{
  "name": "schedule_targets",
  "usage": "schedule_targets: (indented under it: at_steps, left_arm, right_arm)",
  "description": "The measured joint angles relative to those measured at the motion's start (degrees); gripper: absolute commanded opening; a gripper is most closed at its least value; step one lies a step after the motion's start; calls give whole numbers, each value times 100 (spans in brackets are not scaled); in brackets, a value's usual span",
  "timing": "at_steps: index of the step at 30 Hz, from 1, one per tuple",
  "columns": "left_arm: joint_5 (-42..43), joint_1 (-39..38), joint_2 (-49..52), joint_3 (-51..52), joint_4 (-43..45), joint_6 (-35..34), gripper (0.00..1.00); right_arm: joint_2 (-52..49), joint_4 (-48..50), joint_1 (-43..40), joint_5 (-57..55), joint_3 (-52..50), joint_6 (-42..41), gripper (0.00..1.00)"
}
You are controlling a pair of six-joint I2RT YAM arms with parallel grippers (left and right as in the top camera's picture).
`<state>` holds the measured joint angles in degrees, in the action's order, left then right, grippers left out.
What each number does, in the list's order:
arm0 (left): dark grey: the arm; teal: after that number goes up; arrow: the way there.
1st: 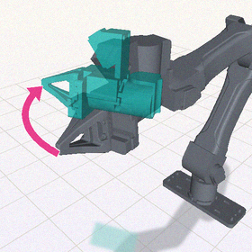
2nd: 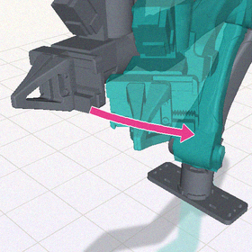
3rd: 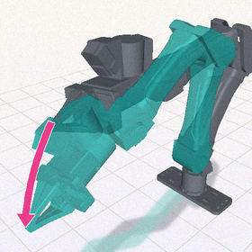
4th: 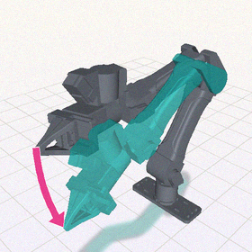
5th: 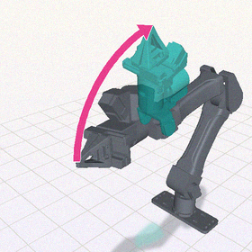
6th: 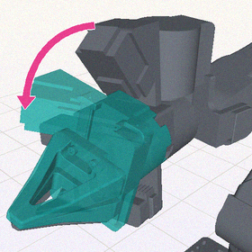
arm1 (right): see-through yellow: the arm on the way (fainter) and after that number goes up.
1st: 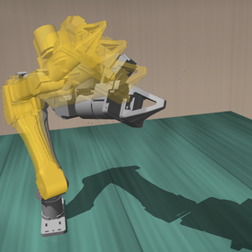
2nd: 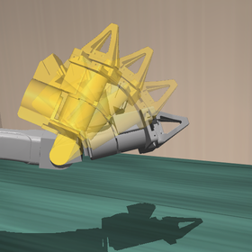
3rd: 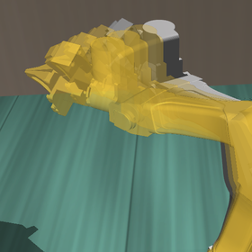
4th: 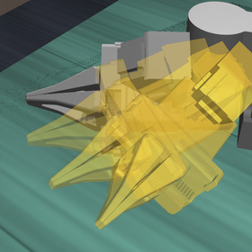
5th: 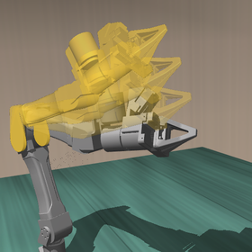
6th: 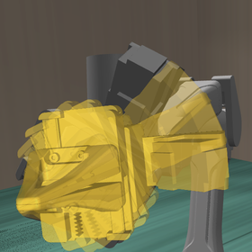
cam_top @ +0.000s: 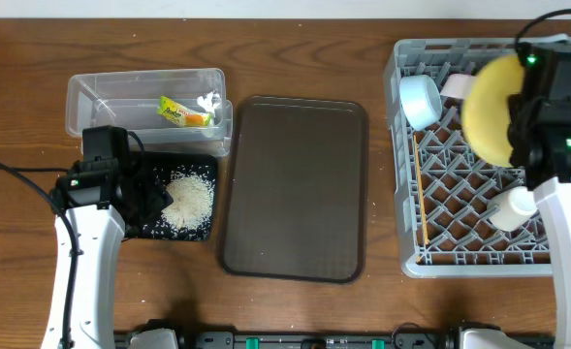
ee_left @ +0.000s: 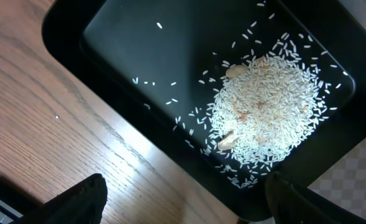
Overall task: Sort waste into correct bins and load items into the dishwasher rack
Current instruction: 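Lift yellow plate with right gripper and carry it over dish rack, then lower yellow plate upright into rack slots and open right gripper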
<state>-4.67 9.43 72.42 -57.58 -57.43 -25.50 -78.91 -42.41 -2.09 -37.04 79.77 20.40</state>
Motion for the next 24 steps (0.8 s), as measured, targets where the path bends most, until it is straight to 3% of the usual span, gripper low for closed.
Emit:
schedule_targets:
  at_steps: [10, 22, 23, 24]
  left_arm:
    - [0, 0, 0, 0, 0, -2, 84]
    - [0, 0, 0, 0, 0, -2, 84]
    - [0, 2, 0, 0, 0, -2, 84]
    - [0, 0, 0, 0, 0, -2, 84]
  right_arm:
    - [-254, -382, -105, -214, 0, 275, 1]
    - [-1058, -503, -94, -164, 0, -299, 2]
    - [-1071, -514, -83, 0, 0, -391, 6]
    - [-1073, -516, -68, 140, 0, -498, 18]
